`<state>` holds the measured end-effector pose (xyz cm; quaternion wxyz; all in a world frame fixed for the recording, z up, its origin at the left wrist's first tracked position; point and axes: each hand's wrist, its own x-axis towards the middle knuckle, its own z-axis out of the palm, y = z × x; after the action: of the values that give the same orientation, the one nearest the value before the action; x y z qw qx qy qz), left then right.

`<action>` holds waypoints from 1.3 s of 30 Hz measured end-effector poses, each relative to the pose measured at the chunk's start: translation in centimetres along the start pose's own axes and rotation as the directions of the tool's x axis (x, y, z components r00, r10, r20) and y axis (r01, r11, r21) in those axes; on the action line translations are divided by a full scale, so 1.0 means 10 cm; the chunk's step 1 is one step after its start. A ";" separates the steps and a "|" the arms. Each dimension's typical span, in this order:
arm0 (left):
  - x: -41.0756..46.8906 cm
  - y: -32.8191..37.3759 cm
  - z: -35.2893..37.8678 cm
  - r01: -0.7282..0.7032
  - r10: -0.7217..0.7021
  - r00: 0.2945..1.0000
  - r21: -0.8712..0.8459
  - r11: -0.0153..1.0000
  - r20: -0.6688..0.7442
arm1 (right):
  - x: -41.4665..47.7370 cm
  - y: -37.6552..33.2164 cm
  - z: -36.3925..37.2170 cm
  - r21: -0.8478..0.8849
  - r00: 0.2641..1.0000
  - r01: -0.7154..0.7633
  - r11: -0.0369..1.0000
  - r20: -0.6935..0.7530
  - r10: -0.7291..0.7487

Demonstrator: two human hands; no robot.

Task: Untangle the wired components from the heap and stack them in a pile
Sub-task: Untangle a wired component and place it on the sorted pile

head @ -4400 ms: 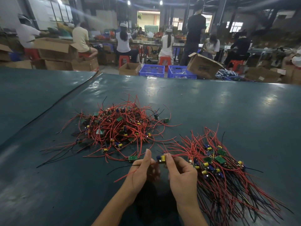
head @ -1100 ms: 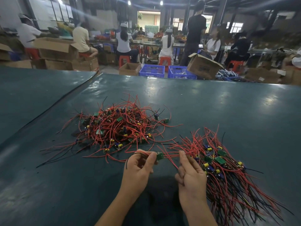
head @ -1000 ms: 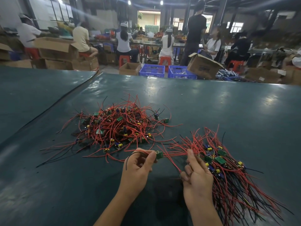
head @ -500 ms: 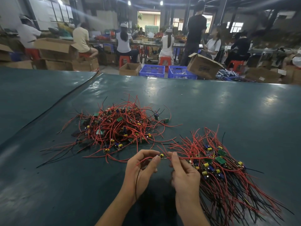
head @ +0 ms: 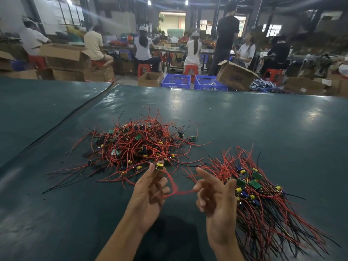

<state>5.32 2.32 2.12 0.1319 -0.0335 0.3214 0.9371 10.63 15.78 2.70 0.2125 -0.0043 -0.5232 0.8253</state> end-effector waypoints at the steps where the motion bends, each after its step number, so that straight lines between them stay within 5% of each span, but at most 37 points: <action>1: -0.01 0.00 0.02 0.047 -0.047 0.997 -0.005 0.999 0.056 | 0.00 0.01 0.01 -0.031 1.000 -0.011 0.999 -0.017 0.011; 5: -0.05 -0.07 0.05 0.242 -0.253 0.951 0.078 0.967 0.176 | 0.00 0.05 0.03 -0.231 0.998 -0.069 0.970 0.000 0.071; 10: -0.07 -0.19 0.01 0.393 -0.422 0.887 0.175 0.903 0.187 | -0.03 0.06 0.07 -0.213 0.966 -0.210 0.954 0.105 0.236; 16: -0.05 -0.24 0.04 0.350 -0.420 0.898 0.366 0.862 0.129 | 0.00 0.07 0.07 -0.126 0.962 -0.273 0.954 -0.040 0.270; 22: -0.07 -0.28 0.02 0.112 -0.175 0.982 0.533 0.839 0.070 | 0.07 0.07 0.02 -0.109 0.955 -0.266 0.958 -0.164 0.246; 25: -0.11 -0.27 0.04 -0.039 -0.111 0.969 0.583 0.811 0.220 | 0.06 0.04 0.03 -0.114 0.963 -0.251 0.961 -0.131 0.236; 30: -0.07 -0.30 0.05 -0.282 0.181 0.958 0.635 0.719 0.220 | 0.06 0.10 0.04 -0.210 0.984 -0.172 0.963 -0.075 0.159; 33: -0.06 -0.31 0.06 -0.360 0.234 0.933 0.680 0.639 0.274 | 0.06 0.15 0.04 -0.189 0.978 -0.173 0.967 -0.150 0.145; 36: -0.08 -0.25 0.11 -0.344 0.319 0.934 0.640 0.687 0.159 | 0.21 0.08 -0.18 -0.046 0.879 -0.237 0.970 -0.436 0.194; 39: -0.02 0.06 -0.01 -0.357 0.436 0.899 0.518 0.777 -0.034 | 0.38 -0.18 -0.63 0.146 0.749 -0.121 0.982 -0.635 0.187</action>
<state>5.35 1.78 2.45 -0.0897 -0.0008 0.5615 0.8226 9.22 23.26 2.20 0.3107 -0.3210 -0.3756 0.8120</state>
